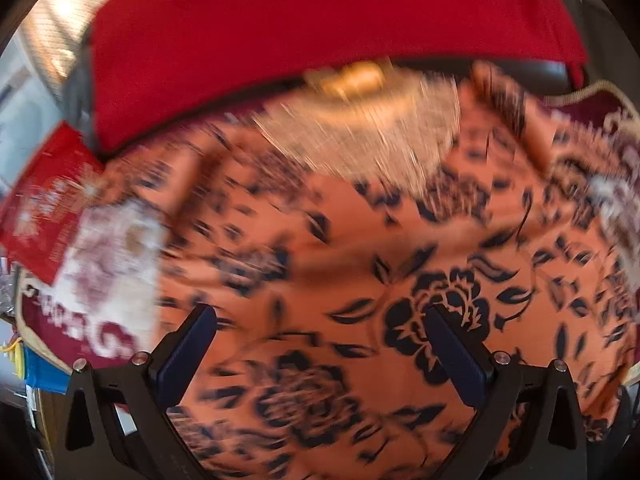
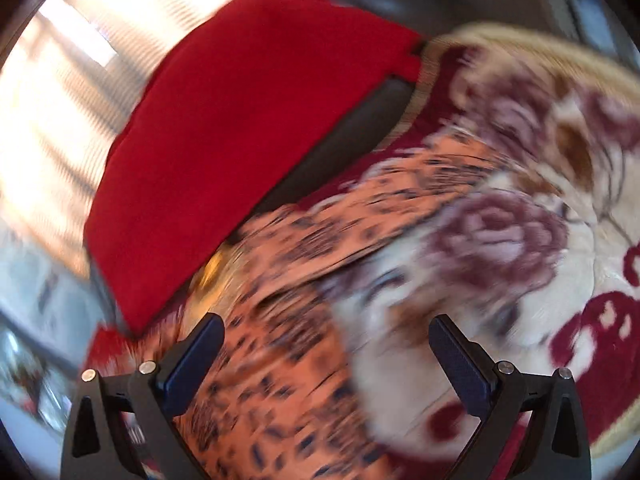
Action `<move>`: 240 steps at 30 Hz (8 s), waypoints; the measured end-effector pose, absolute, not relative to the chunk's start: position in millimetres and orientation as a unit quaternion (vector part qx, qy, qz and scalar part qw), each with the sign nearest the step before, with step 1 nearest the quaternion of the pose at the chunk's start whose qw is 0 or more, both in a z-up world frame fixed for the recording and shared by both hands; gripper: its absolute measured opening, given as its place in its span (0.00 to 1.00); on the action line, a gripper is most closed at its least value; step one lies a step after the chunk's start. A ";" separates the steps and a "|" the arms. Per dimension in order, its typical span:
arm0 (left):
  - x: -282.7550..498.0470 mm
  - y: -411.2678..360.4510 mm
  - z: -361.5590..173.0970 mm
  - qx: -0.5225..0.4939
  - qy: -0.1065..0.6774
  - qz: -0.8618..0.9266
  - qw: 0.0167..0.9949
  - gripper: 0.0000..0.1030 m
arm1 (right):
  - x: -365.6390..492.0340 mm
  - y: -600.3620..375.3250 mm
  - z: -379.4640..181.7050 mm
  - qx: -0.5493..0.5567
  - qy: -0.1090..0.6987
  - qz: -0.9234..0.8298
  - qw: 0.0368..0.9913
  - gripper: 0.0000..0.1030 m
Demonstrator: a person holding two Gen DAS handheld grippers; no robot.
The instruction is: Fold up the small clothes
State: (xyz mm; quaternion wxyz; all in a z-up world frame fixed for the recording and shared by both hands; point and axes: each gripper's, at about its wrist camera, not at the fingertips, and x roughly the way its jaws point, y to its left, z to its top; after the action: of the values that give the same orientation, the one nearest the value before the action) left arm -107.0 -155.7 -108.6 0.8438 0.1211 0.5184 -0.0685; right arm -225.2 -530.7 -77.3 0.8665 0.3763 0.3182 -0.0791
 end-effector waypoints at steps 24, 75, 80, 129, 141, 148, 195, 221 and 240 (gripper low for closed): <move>-106.0 -110.1 -93.5 0.049 0.504 -0.122 0.853 1.00 | -117.6 -653.4 -113.1 0.564 0.144 -0.066 0.810 0.10; 115.6 210.9 -174.4 -0.448 0.475 0.069 0.754 0.62 | -43.0 -313.0 -131.4 0.370 0.377 0.258 0.809 0.27; 139.8 228.0 -180.1 -0.467 0.451 0.087 0.756 0.61 | -47.8 -300.2 -128.6 0.311 0.349 0.252 0.847 0.27; 53.2 -62.7 -61.0 0.016 0.499 -0.102 0.860 0.46 | -97.2 -454.2 -51.3 0.360 0.291 0.120 0.878 0.70; 6.5 -26.1 -141.3 -0.029 0.461 -0.041 0.886 0.47 | 41.4 -389.0 -47.9 0.316 0.487 -0.082 0.810 0.74; -10.8 -36.1 -153.9 -0.014 0.429 -0.069 0.901 0.52 | 62.3 -368.6 -73.3 0.224 0.538 -0.168 0.795 0.60; -6.1 -47.0 -137.1 -0.013 0.394 -0.080 0.916 0.59 | -26.5 -418.4 -31.7 0.220 0.342 -0.079 0.910 0.99; -6.2 -46.0 -139.5 -0.024 0.406 -0.069 0.911 0.59 | -40.6 -448.4 -92.7 0.252 0.457 -0.043 0.852 0.06; 3.6 -56.5 -161.4 0.030 0.440 -0.061 0.895 0.70 | -9.8 -392.6 -88.8 0.229 0.455 -0.014 0.860 0.66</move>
State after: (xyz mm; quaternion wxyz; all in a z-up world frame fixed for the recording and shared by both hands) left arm 3.6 -56.5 -161.4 0.8955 0.0298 0.4399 -0.0608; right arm -9.8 -392.6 -88.8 0.8603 0.2292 0.4551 -0.0138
